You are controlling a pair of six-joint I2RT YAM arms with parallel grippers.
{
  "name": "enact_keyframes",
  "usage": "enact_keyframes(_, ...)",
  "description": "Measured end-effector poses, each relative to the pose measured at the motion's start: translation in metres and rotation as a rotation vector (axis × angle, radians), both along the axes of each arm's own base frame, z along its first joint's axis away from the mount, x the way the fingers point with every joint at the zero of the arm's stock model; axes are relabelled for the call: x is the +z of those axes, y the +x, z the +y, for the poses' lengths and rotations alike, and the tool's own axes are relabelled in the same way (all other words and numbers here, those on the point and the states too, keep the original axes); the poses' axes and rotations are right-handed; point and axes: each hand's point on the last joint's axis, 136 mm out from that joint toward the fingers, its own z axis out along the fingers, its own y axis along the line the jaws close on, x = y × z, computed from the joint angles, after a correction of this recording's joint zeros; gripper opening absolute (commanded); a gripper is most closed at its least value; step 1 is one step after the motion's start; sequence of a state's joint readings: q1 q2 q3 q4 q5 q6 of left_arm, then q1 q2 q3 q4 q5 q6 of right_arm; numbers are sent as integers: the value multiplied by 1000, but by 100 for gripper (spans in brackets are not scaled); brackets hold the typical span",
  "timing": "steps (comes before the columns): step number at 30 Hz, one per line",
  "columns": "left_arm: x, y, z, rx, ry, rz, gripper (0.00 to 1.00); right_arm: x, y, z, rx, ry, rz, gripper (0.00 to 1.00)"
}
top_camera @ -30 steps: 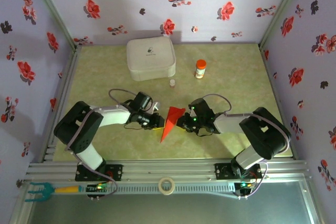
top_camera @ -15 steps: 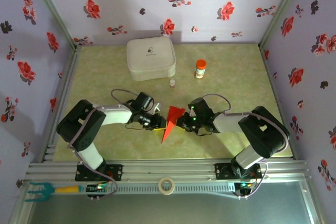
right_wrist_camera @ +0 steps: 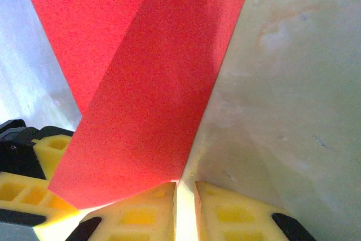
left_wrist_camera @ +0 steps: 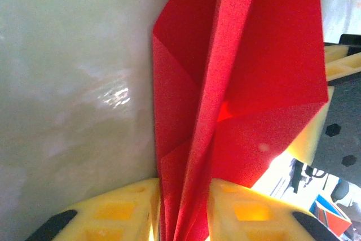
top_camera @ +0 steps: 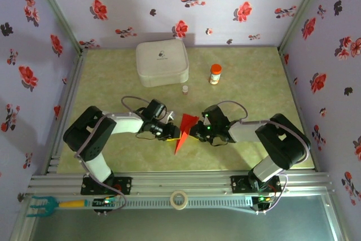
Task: Fold a paper plane with a square sheet of paper (pick it up from the middle)
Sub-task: Turn over a paper plane at the center of the table.
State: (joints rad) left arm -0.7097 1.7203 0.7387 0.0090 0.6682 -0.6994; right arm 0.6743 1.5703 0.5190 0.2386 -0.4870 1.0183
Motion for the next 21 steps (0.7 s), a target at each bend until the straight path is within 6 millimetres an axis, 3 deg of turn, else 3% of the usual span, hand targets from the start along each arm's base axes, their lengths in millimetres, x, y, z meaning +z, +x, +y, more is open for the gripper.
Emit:
enact_keyframes(17,5,-5,-20,-37,-77,0,24,0,0,1,-1,4,3,16)
enact_keyframes(21,5,-5,-21,-34,-85,3,18,0,0,1,-2,6,3,16)
